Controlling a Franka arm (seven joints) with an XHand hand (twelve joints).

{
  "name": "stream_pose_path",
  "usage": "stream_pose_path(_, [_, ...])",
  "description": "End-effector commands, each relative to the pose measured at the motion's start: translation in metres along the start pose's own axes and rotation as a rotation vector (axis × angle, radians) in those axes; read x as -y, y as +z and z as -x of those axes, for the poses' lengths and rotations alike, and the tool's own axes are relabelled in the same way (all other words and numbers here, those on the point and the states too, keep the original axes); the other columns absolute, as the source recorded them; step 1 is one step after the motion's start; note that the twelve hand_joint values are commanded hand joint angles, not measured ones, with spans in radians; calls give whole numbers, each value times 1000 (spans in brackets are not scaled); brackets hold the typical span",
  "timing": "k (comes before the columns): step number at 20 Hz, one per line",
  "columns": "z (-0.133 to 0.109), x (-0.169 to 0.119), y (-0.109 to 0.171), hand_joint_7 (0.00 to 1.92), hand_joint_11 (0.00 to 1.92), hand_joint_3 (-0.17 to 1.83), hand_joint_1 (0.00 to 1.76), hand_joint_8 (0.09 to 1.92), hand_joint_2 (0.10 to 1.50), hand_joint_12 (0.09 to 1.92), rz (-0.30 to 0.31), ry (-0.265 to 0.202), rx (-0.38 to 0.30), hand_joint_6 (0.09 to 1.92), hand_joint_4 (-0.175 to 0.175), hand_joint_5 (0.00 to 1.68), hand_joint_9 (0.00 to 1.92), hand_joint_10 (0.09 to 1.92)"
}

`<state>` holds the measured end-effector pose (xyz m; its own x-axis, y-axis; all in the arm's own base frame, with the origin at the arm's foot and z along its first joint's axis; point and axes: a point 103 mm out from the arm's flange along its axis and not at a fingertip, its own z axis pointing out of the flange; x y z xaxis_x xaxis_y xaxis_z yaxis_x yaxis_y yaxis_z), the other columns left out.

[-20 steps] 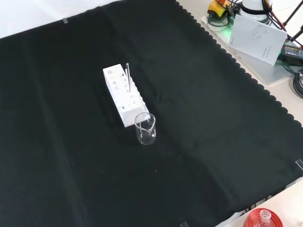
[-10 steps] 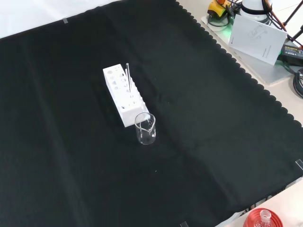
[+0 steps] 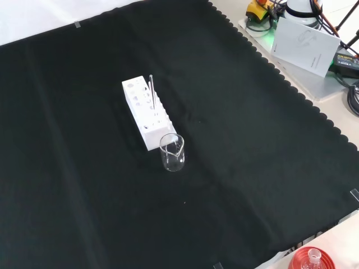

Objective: Take the glass rod from the white test tube rack.

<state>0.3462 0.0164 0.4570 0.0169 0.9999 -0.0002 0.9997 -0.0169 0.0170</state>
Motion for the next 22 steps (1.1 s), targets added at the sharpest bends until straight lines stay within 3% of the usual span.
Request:
stream_pose_path(1, [-8,-28,16,129,352,617,800,1001,795,1356,0,-54,-25,559,-164,38,395,898])
stream_pose_path(12, [-3,-80,45,197,410,640,808,1019,775,1349,-64,-110,-53,706,-170,35,465,894])
stream_pose_path(22, [-6,-100,71,231,450,649,808,1021,765,1339,-122,-129,-38,755,-172,35,501,888])
